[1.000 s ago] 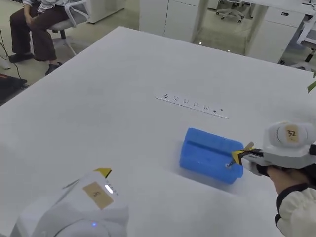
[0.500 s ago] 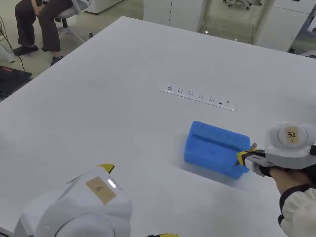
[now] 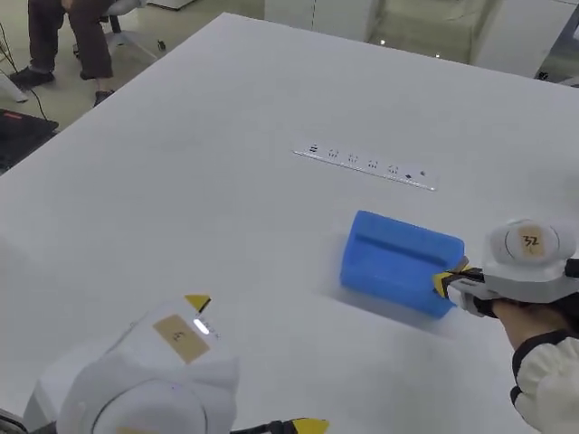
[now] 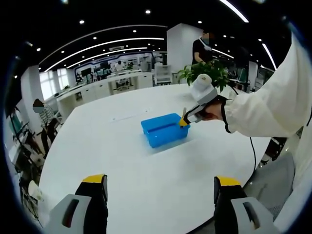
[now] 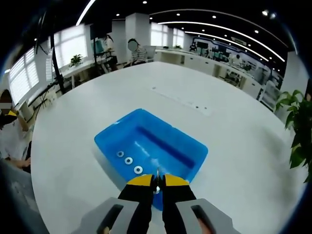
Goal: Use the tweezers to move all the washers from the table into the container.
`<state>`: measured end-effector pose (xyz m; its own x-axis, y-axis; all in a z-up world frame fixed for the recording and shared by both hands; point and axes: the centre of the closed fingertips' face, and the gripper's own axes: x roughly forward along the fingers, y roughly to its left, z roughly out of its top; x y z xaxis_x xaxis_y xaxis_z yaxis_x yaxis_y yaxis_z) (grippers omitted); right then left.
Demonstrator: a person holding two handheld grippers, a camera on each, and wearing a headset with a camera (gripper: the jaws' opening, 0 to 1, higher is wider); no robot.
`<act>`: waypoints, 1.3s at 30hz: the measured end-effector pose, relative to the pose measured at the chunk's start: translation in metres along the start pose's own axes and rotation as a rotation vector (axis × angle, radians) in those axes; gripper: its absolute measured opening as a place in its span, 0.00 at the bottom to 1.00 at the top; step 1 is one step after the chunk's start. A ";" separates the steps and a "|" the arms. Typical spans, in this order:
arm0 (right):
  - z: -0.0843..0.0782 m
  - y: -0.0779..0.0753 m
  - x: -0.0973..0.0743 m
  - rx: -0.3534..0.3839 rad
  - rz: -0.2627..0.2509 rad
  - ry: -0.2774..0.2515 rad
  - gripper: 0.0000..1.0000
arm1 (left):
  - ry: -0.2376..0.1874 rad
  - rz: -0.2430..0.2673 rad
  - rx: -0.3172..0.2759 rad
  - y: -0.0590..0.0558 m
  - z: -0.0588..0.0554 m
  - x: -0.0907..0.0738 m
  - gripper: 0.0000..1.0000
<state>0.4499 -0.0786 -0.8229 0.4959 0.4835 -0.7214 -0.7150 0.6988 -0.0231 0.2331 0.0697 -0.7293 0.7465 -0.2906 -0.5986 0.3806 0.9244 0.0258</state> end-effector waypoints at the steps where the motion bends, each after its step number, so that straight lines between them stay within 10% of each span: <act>1: 0.000 0.000 0.001 0.000 0.000 0.000 0.02 | 0.002 0.000 0.001 0.000 0.000 0.000 0.91; 14: 0.003 -0.002 0.004 0.017 0.002 -0.004 0.03 | 0.004 -0.005 0.001 0.001 0.002 0.003 0.91; 22: 0.015 0.000 -0.014 0.015 -0.009 -0.049 0.03 | -0.020 -0.048 0.049 -0.002 0.017 -0.002 0.73; 39: 0.039 0.055 -0.084 -0.084 0.108 -0.173 0.03 | -0.131 -0.348 0.261 -0.048 0.091 0.004 0.50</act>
<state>0.3881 -0.0598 -0.7367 0.4861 0.6414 -0.5936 -0.8036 0.5949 -0.0152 0.2672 0.0019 -0.6603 0.6062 -0.6174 -0.5014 0.7336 0.6776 0.0525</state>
